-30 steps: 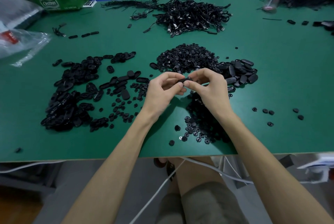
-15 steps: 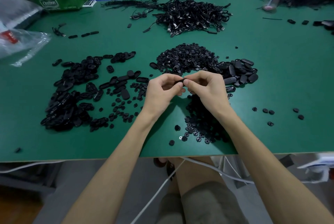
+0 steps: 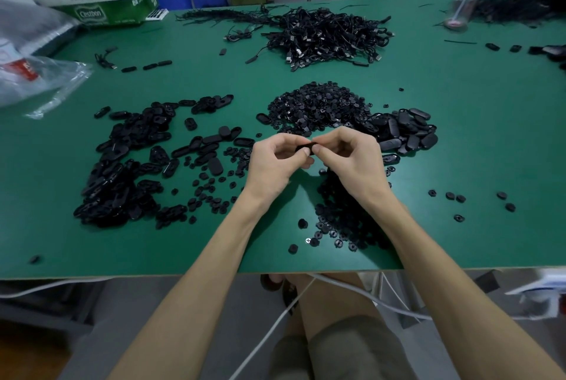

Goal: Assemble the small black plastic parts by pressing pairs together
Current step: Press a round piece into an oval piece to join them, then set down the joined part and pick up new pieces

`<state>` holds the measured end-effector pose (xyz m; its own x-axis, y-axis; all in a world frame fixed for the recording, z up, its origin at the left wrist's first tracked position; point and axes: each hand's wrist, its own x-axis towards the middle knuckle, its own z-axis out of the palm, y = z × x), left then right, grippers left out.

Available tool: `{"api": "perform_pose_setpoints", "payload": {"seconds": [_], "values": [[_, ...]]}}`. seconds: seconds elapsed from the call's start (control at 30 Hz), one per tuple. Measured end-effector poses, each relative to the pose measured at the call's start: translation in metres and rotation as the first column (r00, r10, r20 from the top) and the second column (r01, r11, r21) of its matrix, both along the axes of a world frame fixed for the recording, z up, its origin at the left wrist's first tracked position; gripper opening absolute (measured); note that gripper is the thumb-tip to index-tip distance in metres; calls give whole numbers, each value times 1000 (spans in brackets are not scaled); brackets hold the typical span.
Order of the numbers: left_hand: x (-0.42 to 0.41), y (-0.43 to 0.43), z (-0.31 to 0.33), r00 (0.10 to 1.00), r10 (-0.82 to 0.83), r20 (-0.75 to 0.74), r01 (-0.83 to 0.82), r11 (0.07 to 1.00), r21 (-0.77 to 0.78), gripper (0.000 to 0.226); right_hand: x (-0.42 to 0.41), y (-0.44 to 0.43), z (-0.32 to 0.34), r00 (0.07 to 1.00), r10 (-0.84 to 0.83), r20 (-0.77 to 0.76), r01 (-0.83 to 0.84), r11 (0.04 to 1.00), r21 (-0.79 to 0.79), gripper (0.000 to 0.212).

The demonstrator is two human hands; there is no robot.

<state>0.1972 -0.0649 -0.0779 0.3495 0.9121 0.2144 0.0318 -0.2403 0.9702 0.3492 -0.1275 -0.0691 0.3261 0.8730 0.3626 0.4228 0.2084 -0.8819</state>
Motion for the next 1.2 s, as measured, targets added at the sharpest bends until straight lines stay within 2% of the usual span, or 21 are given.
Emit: {"api": "perform_pose_setpoints", "payload": {"seconds": [0.13,0.33,0.4,0.47,0.57,0.63,0.7,0.8,0.87,0.9,1.0,1.1,1.2], "values": [[-2,-2,3,998,-22,60,25,999,-42,13,2,0,1,1000,17,21,-17,1000,8,11],[1,-4,5,1000,3,-20,-1,997,71,15,1,0,3,1000,0,19,0,1000,17,15],[3,-7,8,995,45,-91,-29,986,166,17,4,0,4,997,-77,-4,77,997,29,16],[0,-10,10,981,106,-161,-63,966,253,18,9,0,4,973,-223,-58,225,974,28,18],[-19,-3,14,938,218,-270,-131,943,306,25,22,3,3,873,-411,-261,421,907,-20,25],[-41,8,19,858,321,-400,-179,918,353,31,28,6,3,791,-475,-387,489,869,-68,32],[-68,22,26,737,447,-507,-243,875,418,36,32,8,1,746,-516,-420,525,844,-105,41],[-112,50,33,451,591,-669,-313,807,502,36,33,9,-1,750,-545,-376,534,833,-143,56],[-134,63,36,255,570,-781,-323,812,487,27,32,10,-1,764,-530,-368,504,846,-172,65],[-141,66,37,194,537,-821,-324,825,463,26,32,9,-1,769,-520,-370,489,853,-183,68],[-151,69,33,136,482,-866,-287,856,431,25,30,8,-1,782,-518,-346,481,855,-195,69],[-153,72,30,178,502,-846,-265,853,450,8,30,9,-1,793,-517,-322,486,856,-178,66],[-154,73,32,228,550,-804,-255,830,496,25,31,9,-2,801,-524,-289,498,852,-165,65]]}}
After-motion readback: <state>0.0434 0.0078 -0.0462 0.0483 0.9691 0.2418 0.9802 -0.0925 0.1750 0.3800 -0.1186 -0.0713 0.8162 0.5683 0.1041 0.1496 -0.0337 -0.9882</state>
